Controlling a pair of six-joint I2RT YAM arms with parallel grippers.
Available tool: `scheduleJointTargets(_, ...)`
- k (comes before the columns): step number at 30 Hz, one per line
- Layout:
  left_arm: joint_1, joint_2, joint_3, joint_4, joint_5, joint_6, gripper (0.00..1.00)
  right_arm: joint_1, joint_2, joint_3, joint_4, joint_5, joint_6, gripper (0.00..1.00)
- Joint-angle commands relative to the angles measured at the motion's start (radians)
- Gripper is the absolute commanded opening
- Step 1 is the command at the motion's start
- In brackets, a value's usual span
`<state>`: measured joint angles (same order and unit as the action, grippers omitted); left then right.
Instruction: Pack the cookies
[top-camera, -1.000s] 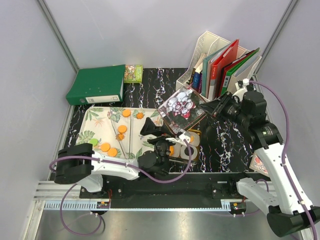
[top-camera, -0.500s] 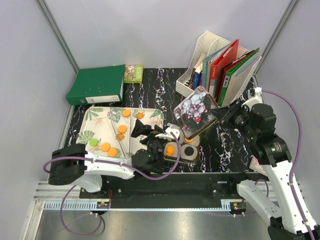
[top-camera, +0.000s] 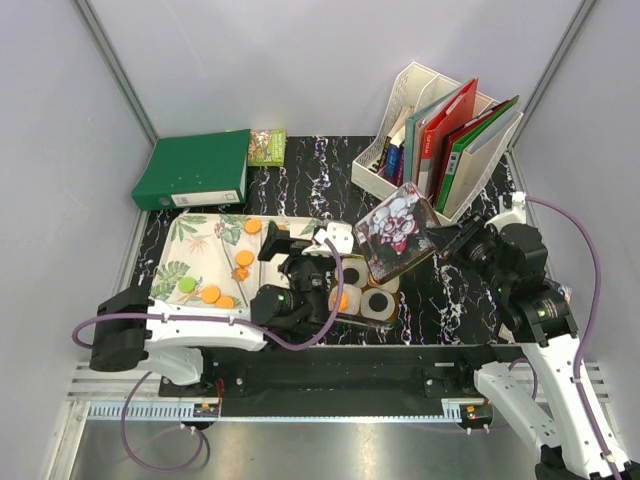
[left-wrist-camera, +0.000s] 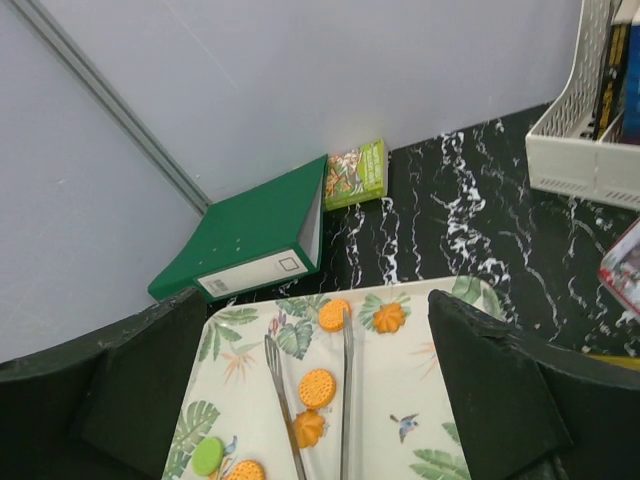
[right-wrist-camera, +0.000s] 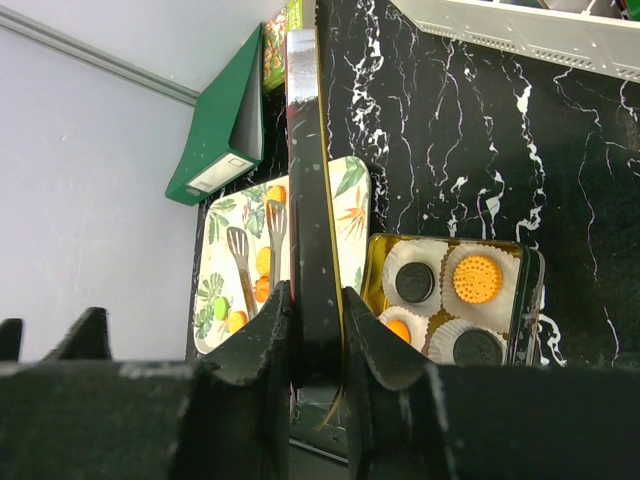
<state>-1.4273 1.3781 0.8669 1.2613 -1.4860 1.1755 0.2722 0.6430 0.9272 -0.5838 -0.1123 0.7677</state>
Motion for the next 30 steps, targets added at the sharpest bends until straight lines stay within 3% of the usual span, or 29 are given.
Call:
scheduleJointTargets(1,-0.005,0.051,0.115,0.409,-0.23,0.191,0.99,-0.001,-0.013,0.025,0.085,0.025,0.01,0.0)
scheduleJointTargets(14,-0.061,-0.014,0.29,0.412,-0.23,0.372,0.99,-0.002,0.055,0.157,0.078,0.028,-0.088,0.0)
scheduleJointTargets(17,-0.061,0.004,0.342,0.411,-0.232,0.51,0.99,-0.001,0.066,0.17,0.078,0.031,-0.105,0.0)
scheduleJointTargets(18,-0.056,0.03,0.375,0.409,-0.232,0.656,0.99,-0.001,0.07,0.173,0.078,0.031,-0.113,0.0)
scheduleJointTargets(21,-0.032,0.145,0.38,0.409,-0.231,0.91,0.99,-0.001,0.084,0.19,0.079,0.034,-0.126,0.0)
scheduleJointTargets(30,0.094,0.214,0.36,0.406,-0.22,0.938,0.99,-0.001,0.113,0.223,0.079,0.037,-0.149,0.0)
